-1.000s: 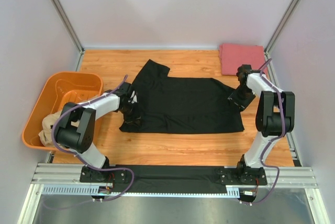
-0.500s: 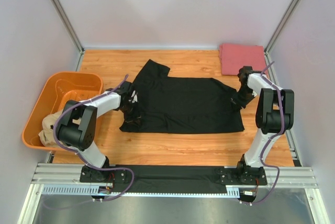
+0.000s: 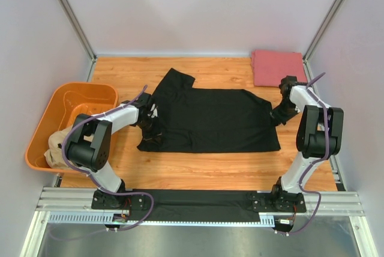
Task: Fold and stack the t-shirts
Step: Fold the tshirt
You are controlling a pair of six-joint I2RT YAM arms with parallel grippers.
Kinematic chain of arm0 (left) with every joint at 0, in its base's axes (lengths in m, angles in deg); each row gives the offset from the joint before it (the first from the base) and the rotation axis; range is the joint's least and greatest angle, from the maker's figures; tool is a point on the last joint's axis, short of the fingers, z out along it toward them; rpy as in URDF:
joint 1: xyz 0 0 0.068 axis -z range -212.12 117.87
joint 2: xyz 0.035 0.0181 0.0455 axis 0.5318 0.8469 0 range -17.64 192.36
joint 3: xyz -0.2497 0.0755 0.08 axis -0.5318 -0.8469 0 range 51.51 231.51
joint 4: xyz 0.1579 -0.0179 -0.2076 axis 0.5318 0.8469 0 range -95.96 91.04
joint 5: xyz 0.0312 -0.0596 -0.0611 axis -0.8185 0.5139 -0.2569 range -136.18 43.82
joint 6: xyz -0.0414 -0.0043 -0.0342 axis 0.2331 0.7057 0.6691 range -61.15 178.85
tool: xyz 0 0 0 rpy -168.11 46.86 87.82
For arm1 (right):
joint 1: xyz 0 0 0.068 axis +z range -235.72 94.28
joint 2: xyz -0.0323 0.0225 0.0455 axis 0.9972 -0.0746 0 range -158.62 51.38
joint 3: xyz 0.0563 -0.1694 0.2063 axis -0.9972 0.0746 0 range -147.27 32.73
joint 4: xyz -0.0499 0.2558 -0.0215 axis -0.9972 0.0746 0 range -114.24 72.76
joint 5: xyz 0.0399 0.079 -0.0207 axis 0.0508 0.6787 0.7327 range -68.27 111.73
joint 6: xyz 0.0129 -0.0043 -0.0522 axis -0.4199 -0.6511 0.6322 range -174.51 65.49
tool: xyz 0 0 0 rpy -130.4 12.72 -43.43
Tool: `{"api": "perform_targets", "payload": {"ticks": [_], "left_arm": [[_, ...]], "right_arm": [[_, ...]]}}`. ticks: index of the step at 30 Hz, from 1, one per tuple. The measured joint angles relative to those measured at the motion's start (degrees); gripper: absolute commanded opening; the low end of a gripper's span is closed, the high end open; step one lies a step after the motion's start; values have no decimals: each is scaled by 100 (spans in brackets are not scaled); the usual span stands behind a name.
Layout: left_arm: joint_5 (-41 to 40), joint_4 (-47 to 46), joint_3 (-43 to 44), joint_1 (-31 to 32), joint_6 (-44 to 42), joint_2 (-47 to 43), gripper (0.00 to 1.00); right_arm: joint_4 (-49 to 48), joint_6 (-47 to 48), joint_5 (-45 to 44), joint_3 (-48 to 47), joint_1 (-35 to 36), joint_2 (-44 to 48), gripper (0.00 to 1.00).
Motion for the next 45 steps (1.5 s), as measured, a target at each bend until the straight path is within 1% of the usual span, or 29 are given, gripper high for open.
{"api": "perform_targets", "payload": {"ticks": [8, 12, 13, 15, 16, 17, 18, 19, 20, 22, 24, 27, 28, 30, 34, 40, 45], "left_arm": [[0, 0, 2, -2, 2, 0, 25], [-2, 4, 2, -2, 2, 2, 26], [-4, 17, 13, -2, 2, 0, 26], [-20, 59, 35, 11, -2, -11, 29], [-57, 79, 42, 31, -7, -37, 32], [-107, 92, 44, 46, -17, -59, 32], [-175, 142, 52, 74, -24, -131, 34], [-243, 212, 61, 92, -39, -232, 34], [-280, 280, 76, 107, -42, -363, 35], [-348, 402, 136, 116, -46, -734, 36], [-374, 448, 205, 116, -42, -1056, 34], [-398, 413, 229, 116, -42, -1362, 33], [-393, 400, 225, 116, -39, -1375, 32], [-387, 361, 208, 116, -37, -1292, 29], [-372, 133, 116, 114, -33, -846, 26], [-407, -22, 81, 114, -15, -245, 26], [-450, -105, -20, 101, 92, -131, 26]], "right_arm": [[-83, -144, 186, 210, -245, 0, 2], [-151, -140, 299, 232, -304, -72, 7], [-168, -116, 313, 229, -304, -87, 12], [-177, -2, 350, 212, -304, -136, 16], [-168, 166, 361, 197, -304, -140, 20], [-162, 240, 361, 186, -304, -138, 30], [-160, 387, 365, 166, -304, -122, 35], [-170, 570, 363, 151, -304, -94, 46], [-168, 728, 354, 155, -304, -7, 53], [-179, 1097, 332, 264, -304, 334, 55], [-181, 1388, 417, 459, -304, 837, 54], [-334, 1626, 833, 905, -304, 1609, 31], [-404, 1655, 986, 1113, -304, 1803, 17], [-527, 1685, 1233, 1462, -297, 1965, 8], [-730, 1720, 1480, 1781, -299, 1674, 8], [-986, 1766, 1534, 1888, -323, 1207, 7], [-1010, 1545, 1419, 2337, -505, 1351, 7]]}}
